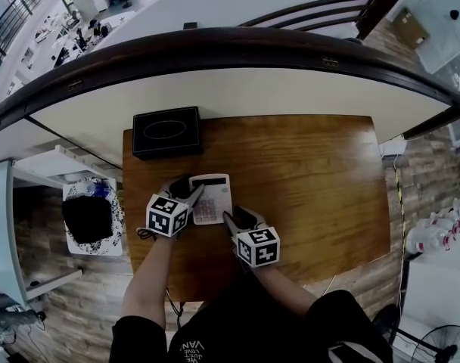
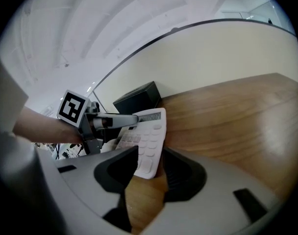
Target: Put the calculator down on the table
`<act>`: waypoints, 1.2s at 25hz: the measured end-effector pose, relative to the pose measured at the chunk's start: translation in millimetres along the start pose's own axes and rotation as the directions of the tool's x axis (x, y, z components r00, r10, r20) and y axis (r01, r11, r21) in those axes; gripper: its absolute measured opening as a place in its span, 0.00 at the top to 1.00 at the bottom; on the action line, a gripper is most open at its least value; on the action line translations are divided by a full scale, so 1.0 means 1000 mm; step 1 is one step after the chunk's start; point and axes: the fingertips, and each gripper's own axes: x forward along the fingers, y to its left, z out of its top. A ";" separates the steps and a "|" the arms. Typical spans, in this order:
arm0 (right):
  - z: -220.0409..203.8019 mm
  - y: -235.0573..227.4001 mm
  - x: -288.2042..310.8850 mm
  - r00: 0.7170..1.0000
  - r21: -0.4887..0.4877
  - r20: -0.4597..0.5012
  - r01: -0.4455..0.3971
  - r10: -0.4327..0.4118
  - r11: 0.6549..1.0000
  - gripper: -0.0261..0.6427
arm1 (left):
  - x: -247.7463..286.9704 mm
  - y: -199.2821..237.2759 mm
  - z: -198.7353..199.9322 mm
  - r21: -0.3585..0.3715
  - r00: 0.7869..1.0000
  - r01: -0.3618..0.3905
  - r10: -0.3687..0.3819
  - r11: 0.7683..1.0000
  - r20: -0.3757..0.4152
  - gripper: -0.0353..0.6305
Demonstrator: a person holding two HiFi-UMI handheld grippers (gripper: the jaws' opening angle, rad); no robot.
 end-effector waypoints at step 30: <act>-0.018 0.055 -0.110 0.992 -0.140 0.129 0.010 0.009 0.990 0.90 | -0.152 -0.098 -0.028 -0.091 0.980 -0.043 0.060 0.995 0.189 0.92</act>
